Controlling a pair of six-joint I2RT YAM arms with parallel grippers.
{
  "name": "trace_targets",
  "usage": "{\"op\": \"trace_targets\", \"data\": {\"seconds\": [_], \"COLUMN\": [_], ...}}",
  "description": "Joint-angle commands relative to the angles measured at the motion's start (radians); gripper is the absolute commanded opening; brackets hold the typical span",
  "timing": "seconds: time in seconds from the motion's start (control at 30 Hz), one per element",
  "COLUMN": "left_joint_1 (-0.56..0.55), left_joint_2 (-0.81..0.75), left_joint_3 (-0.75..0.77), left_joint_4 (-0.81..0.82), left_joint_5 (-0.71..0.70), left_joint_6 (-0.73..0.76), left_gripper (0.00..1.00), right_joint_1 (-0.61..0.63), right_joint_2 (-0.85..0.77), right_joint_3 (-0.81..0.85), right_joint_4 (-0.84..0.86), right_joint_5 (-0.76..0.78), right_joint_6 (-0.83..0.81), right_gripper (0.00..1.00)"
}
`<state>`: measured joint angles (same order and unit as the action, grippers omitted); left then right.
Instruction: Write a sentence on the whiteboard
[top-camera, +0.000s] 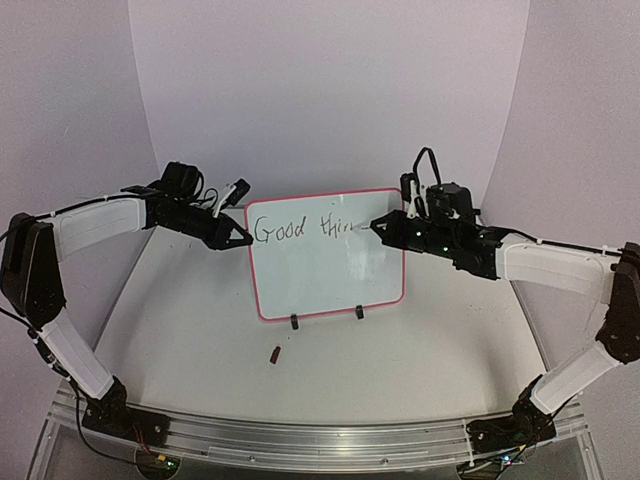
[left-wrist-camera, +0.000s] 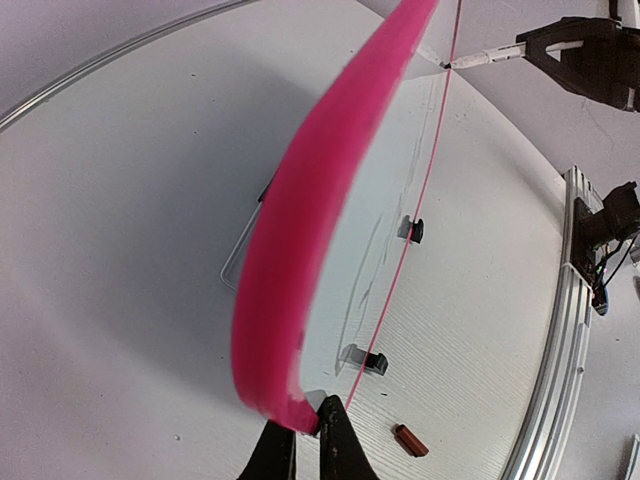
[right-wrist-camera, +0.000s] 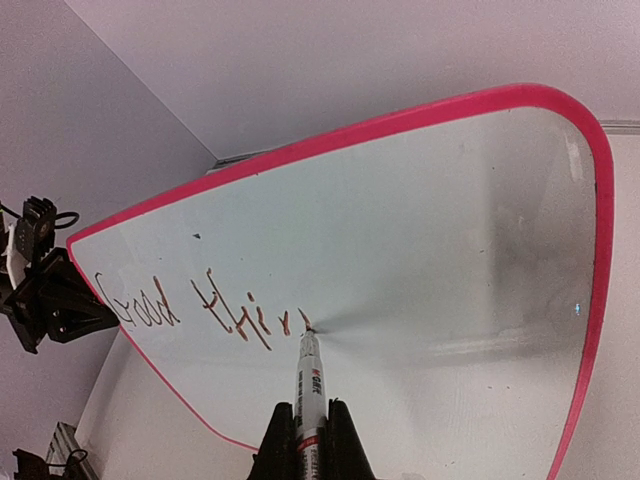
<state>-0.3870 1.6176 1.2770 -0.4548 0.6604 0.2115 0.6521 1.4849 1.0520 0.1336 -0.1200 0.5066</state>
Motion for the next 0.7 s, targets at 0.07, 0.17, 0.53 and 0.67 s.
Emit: {"op": "trace_targets", "data": {"seconds": [0.07,0.17,0.53,0.67], "left_joint_1": [-0.006,-0.006,-0.006,-0.007], "left_joint_2": [0.007,0.007,0.007,0.008], "left_joint_3": [0.021,0.021,0.019,0.019], "left_joint_4": [-0.022,-0.021,-0.02,-0.021], "left_joint_5": [-0.072,-0.073,-0.074,-0.074], "left_joint_6": [0.039,0.039,0.039,0.039], "left_gripper": [0.0,0.0,0.0,0.0], "right_joint_1": [-0.002,-0.002,-0.001,-0.003], "right_joint_2": [0.005,-0.006,-0.09,-0.085], "right_joint_3": [-0.007,-0.009,-0.049,-0.041], "right_joint_4": [-0.004,-0.005,0.016,0.024], "right_joint_5": [0.008,0.002,0.018,0.024], "right_joint_6": [0.011,0.012,0.026,0.021], "right_gripper": [0.0,0.0,0.0,0.0]}}
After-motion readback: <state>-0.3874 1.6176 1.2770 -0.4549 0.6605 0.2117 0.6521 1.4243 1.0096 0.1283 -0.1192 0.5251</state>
